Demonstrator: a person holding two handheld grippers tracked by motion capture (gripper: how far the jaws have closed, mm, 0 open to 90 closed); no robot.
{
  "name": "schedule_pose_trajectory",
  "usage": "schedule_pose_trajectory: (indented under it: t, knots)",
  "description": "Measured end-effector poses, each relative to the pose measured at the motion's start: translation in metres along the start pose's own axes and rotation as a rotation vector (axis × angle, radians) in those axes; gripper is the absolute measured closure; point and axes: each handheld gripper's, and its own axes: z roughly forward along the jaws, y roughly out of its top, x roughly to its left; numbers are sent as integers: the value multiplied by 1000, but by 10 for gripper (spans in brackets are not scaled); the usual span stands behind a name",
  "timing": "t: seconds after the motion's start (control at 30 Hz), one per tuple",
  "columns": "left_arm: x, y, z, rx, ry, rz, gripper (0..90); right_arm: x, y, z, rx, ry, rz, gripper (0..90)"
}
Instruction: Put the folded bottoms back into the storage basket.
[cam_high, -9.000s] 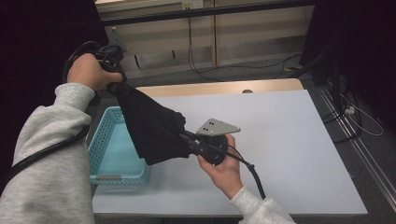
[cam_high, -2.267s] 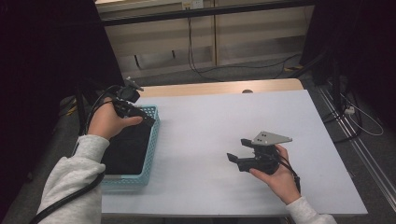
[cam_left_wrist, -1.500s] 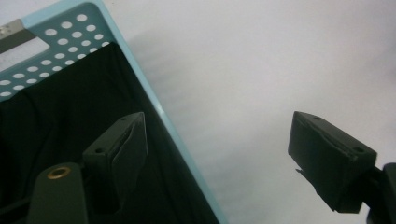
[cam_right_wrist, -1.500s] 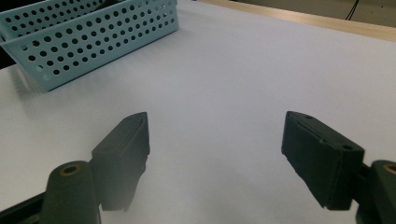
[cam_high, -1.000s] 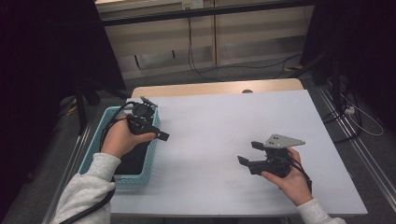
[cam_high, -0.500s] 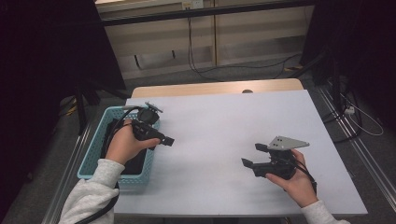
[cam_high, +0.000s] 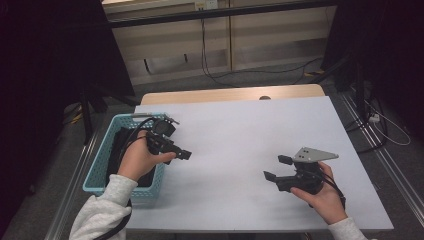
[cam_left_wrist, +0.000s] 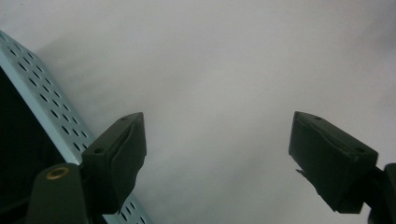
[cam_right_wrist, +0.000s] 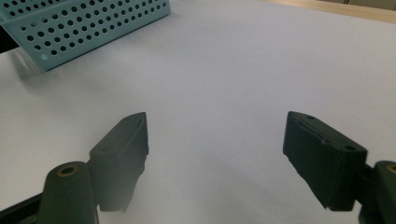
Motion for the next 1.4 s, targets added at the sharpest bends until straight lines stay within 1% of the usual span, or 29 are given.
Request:
schedule_pose_trajectory:
  t: [0.03, 0.1, 0.13, 0.17, 0.2, 0.3, 0.37, 0.43, 0.5, 0.57, 0.6, 0.83, 0.93, 1.0, 1.13, 1.2, 1.23, 1.3, 1.4]
  knots:
    - [-1, 0, 0, 0, 0, 11, 190, 0, -1, -1, 1, -3, 0, 221]
    - [-3, -1, 2, -4, -7, 7, 189, -1, -1, -2, 3, -5, 3, 221]
    - [-4, -1, 2, -4, -7, 14, 190, -1, -2, -3, 3, -7, 2, 221]
    - [-5, -1, 3, -10, -9, 8, 189, -2, -2, -4, 3, -6, 3, 221]
    - [-6, -1, 4, -8, -10, 18, 189, -2, -2, -5, 4, -6, 3, 221]
    - [-10, -2, 8, -5, -19, 20, 189, -3, -4, -6, 5, -11, 4, 221]
    - [-11, -2, 10, -3, -20, 34, 188, -4, -5, -7, 9, -13, 5, 221]
    - [-14, -3, 14, -2, -30, 31, 188, -4, -6, -8, 12, -15, 3, 221]
    - [-16, -4, 15, 2, -33, 44, 188, -4, -7, -9, 14, -17, -5, 221]
    - [-17, -5, 18, -4, -43, 43, 187, -4, -7, -10, 17, -19, -6, 221]
    - [-18, -6, 19, -6, -49, 36, 188, -4, -8, -11, 16, -19, -6, 221]
    - [-21, -12, 25, -12, -60, 40, 187, -7, -11, -15, 21, -26, -1, 221]
    - [-22, -13, 27, -4, -62, 43, 186, -7, -13, -16, 24, -30, 3, 220]
    - [-23, -14, 29, -6, -69, 38, 186, -8, -13, -17, 27, -30, 1, 220]
    - [-26, -15, 29, -14, -73, 50, 186, -8, -14, -18, 30, -32, 3, 220]
    - [-27, -15, 30, -18, -77, 43, 186, -8, -15, -18, 33, -32, 0, 220]
    - [-27, -15, 29, -17, -78, 53, 186, -8, -15, -18, 32, -36, -1, 220]
    - [-27, -17, 30, -25, -81, 44, 185, -9, -15, -19, 28, -38, 4, 220]
    - [-28, -18, 29, -29, -83, 49, 185, -10, -16, -20, 34, -36, 9, 220]
